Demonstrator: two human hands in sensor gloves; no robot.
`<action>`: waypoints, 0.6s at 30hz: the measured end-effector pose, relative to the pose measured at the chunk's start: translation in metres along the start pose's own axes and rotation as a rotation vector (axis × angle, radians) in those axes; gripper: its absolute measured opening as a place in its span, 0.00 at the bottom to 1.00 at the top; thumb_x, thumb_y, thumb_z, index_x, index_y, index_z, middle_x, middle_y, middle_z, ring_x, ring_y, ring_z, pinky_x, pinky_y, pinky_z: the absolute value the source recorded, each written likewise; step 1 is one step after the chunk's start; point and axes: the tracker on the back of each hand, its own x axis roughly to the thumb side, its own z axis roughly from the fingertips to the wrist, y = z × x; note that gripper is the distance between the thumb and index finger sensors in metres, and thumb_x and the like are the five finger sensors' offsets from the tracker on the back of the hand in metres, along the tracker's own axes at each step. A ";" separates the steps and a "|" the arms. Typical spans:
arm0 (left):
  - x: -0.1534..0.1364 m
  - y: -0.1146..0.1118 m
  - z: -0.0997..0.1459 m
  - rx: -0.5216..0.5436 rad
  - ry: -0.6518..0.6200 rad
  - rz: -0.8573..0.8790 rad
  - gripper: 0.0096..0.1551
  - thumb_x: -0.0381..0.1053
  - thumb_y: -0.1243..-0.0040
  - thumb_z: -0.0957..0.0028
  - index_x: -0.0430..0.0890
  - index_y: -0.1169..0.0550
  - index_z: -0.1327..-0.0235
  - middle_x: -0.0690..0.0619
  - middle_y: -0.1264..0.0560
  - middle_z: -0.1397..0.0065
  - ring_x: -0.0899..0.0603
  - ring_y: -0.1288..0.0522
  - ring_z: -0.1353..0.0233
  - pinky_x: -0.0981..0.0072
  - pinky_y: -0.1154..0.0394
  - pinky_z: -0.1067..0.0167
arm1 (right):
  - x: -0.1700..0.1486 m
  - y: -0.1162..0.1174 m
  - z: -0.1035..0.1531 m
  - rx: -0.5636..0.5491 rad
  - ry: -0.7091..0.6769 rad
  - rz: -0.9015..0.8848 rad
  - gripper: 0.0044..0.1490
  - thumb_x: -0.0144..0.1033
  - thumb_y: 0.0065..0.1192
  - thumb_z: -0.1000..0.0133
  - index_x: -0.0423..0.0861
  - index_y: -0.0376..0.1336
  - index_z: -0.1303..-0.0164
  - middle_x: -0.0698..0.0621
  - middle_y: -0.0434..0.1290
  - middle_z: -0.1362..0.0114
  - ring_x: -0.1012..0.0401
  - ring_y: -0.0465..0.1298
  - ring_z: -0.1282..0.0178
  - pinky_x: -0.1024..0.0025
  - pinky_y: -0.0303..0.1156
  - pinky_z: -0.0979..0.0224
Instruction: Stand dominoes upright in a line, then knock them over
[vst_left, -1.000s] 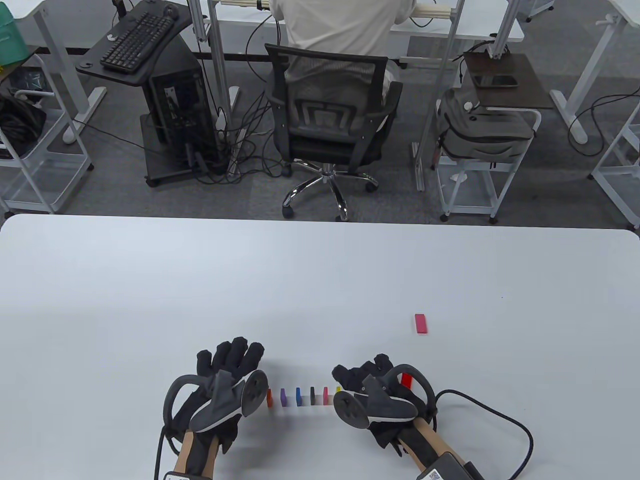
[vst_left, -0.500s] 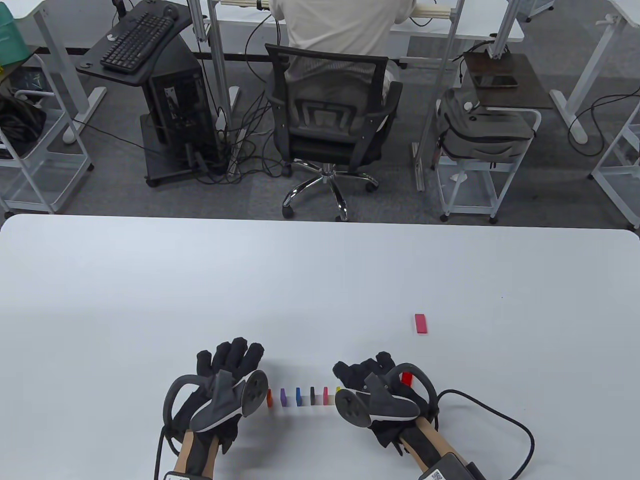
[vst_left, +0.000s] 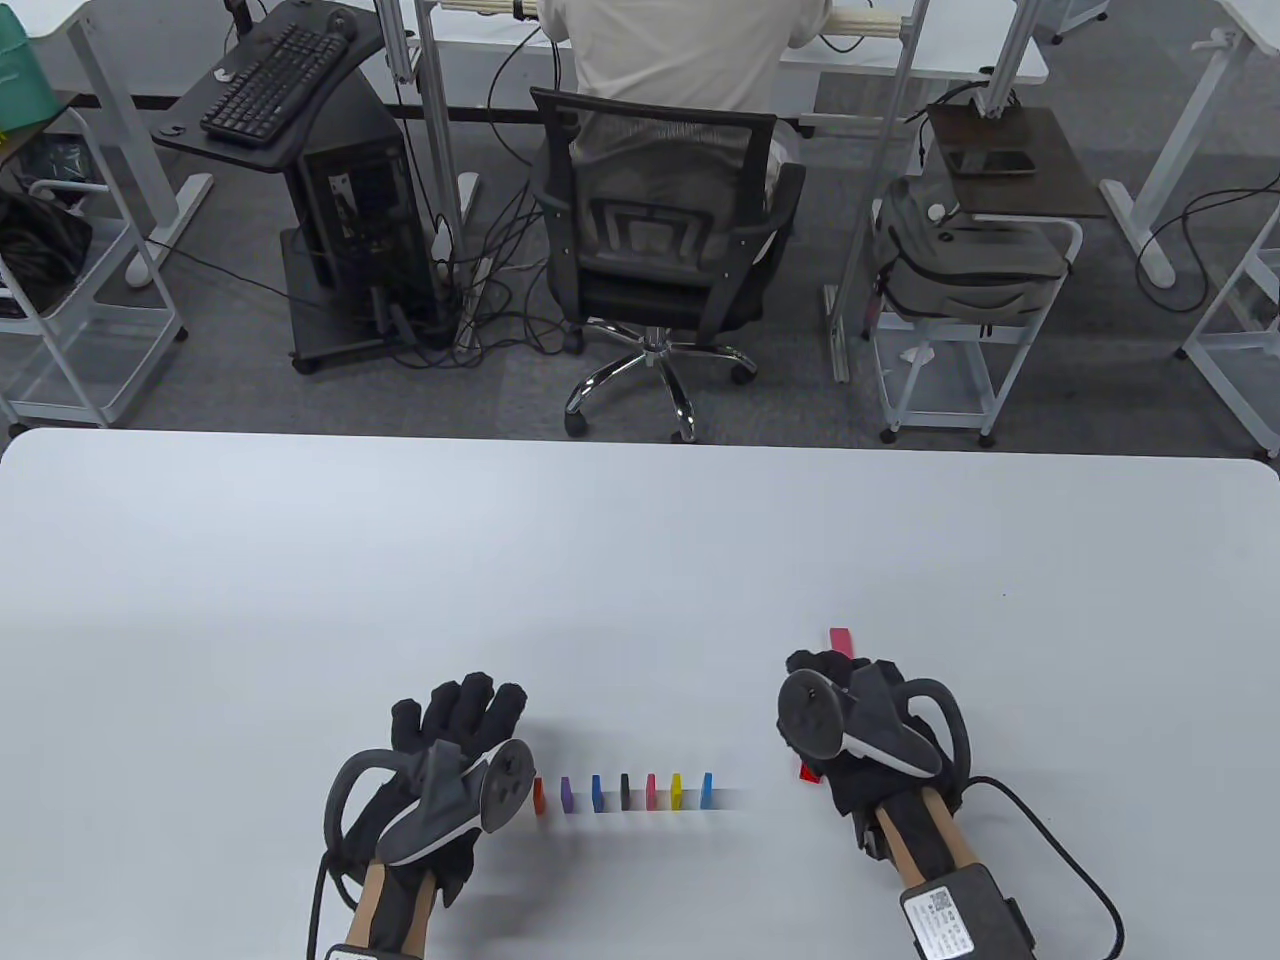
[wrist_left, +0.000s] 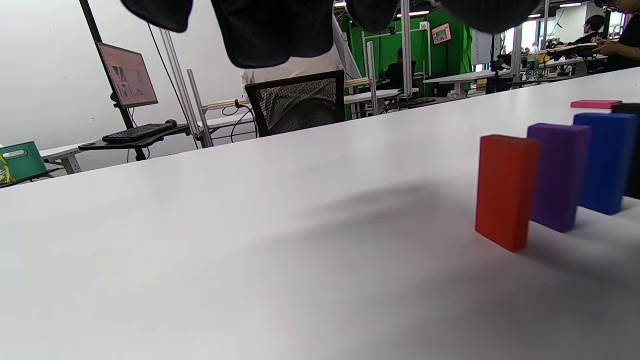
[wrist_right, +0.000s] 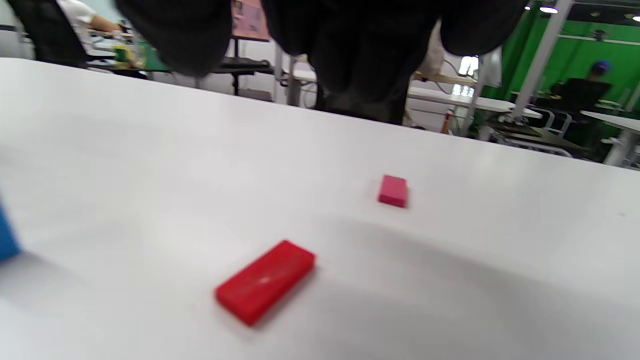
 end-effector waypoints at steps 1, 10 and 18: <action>0.000 0.000 0.000 0.000 0.002 -0.002 0.44 0.67 0.53 0.46 0.57 0.46 0.15 0.47 0.42 0.10 0.38 0.38 0.13 0.35 0.43 0.22 | -0.011 0.001 -0.009 0.018 0.052 -0.007 0.40 0.48 0.54 0.35 0.39 0.49 0.19 0.37 0.63 0.20 0.39 0.67 0.23 0.32 0.57 0.22; -0.002 0.000 0.001 -0.008 0.015 -0.016 0.44 0.67 0.53 0.46 0.57 0.46 0.15 0.47 0.42 0.10 0.38 0.38 0.13 0.35 0.43 0.22 | -0.046 0.019 -0.069 0.192 0.308 -0.034 0.36 0.48 0.50 0.33 0.38 0.53 0.22 0.38 0.68 0.26 0.41 0.71 0.30 0.35 0.62 0.25; -0.004 0.000 0.001 -0.011 0.026 -0.027 0.45 0.67 0.53 0.46 0.57 0.46 0.15 0.47 0.42 0.10 0.38 0.38 0.13 0.35 0.43 0.22 | -0.050 0.039 -0.113 0.303 0.453 0.032 0.38 0.51 0.46 0.33 0.37 0.55 0.22 0.37 0.70 0.27 0.40 0.72 0.31 0.34 0.62 0.26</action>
